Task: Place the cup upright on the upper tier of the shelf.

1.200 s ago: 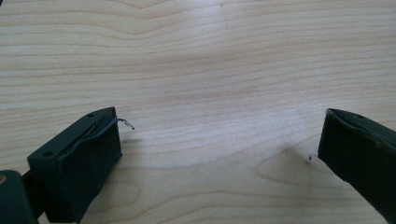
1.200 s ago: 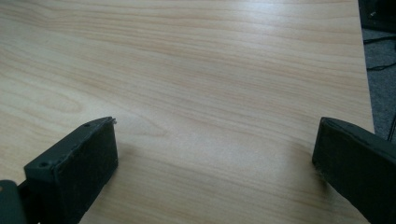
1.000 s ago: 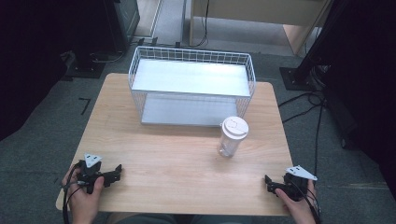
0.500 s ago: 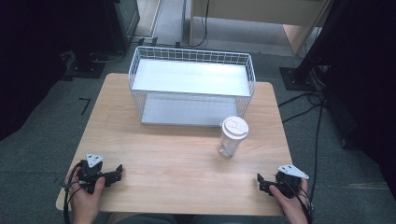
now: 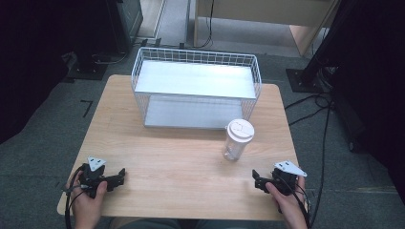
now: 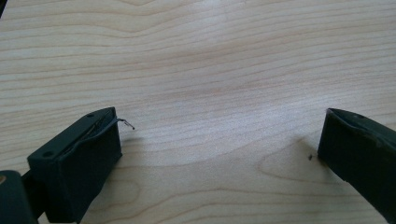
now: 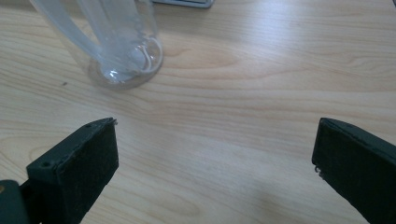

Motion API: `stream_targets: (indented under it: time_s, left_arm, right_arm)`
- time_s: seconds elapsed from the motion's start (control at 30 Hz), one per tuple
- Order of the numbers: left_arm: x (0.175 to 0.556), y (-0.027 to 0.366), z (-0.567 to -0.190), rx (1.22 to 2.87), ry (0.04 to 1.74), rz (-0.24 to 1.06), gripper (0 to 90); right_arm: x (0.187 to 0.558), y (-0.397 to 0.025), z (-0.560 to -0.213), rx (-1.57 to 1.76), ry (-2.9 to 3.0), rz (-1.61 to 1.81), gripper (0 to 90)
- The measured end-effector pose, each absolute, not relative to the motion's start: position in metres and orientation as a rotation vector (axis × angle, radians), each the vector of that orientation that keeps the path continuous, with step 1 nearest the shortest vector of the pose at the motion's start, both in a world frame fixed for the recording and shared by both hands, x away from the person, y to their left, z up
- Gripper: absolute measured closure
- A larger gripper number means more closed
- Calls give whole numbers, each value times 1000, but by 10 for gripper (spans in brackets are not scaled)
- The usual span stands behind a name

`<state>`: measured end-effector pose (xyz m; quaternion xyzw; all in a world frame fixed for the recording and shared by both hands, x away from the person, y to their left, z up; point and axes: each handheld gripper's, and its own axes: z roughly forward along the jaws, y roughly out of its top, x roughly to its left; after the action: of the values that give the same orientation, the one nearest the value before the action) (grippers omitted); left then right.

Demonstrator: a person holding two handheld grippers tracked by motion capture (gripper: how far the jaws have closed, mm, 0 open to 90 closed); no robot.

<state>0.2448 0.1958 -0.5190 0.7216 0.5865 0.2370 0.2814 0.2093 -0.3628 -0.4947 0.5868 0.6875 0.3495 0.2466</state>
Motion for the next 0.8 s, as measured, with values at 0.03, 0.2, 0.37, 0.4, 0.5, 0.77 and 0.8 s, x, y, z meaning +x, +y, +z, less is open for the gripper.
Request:
stream_targets:
  time_s: [0.03,0.2,0.37,0.4,0.5,0.77,0.8]
  left_arm:
    - [245,196,-519,1934,1571,635,0]
    - [245,196,-519,1934,1571,635,0]
    - [245,196,-519,1933,1571,635,0]
    - [245,196,-519,1932,1571,635,0]
    - [245,196,-519,1933,1572,635,0]
    - [245,196,-519,1934,1571,635,0]
    - [245,196,-519,1933,1572,635,0]
  right_arm:
    - [212,-359,-494,1591,1886,969,2]
    - [220,-348,-492,1573,1917,983,3]
    - [226,-337,-492,1551,1942,998,3]
    - [228,-333,-493,1544,1945,1000,3]
    - [233,-324,-493,1526,1959,1015,3]
    - [253,-307,-502,1554,1949,1076,3]
    - [253,-307,-502,1554,1949,1076,3]
